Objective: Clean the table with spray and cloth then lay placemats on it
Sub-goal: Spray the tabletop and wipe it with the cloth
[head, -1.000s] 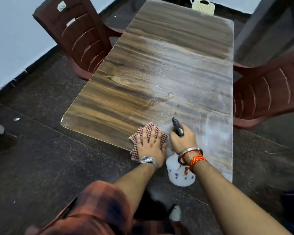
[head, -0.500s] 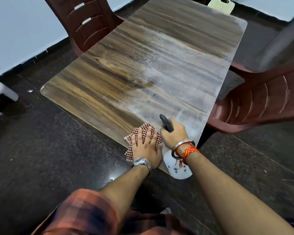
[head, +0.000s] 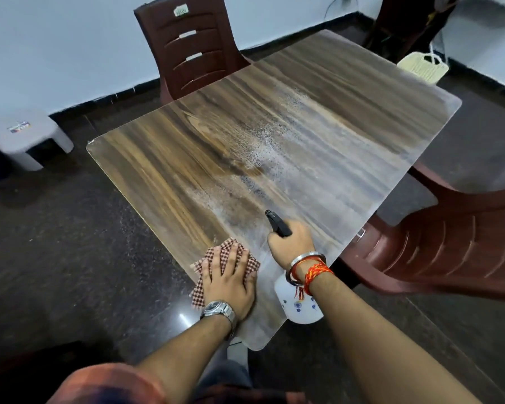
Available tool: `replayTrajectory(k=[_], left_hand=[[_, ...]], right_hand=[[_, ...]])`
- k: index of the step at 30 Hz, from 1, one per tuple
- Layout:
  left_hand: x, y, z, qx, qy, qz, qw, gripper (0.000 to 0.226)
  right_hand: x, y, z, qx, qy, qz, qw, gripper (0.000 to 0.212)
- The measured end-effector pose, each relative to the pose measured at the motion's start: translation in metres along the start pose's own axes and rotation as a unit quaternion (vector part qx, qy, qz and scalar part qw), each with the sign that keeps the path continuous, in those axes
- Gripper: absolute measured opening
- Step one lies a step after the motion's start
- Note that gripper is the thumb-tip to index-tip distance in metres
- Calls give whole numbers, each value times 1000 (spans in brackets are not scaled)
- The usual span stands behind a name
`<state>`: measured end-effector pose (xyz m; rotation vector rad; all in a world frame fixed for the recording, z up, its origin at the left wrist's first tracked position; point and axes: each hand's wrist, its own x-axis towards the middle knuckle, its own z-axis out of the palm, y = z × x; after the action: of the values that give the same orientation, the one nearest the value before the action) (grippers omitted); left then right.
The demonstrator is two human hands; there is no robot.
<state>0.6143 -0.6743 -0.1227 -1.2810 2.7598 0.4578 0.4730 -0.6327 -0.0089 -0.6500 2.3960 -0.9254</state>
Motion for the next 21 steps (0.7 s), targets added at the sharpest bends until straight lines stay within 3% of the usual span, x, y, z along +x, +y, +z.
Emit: replayTrajectory(k=[4, 8, 14, 21], left_hand=[[18, 24, 1, -22, -7, -79, 997, 58], [28, 32, 4, -17, 13, -103, 994, 59], [27, 33, 10, 1, 33, -131, 991, 61], [-47, 99, 45, -46, 97, -297, 949, 60]], right_hand=[[15, 8, -19, -15, -1, -2, 1000, 20], [32, 21, -36, -30, -10, -2, 1000, 26], [33, 52, -36, -73, -152, -60, 984, 10], [4, 102, -63, -111, -268, -154, 945, 10]])
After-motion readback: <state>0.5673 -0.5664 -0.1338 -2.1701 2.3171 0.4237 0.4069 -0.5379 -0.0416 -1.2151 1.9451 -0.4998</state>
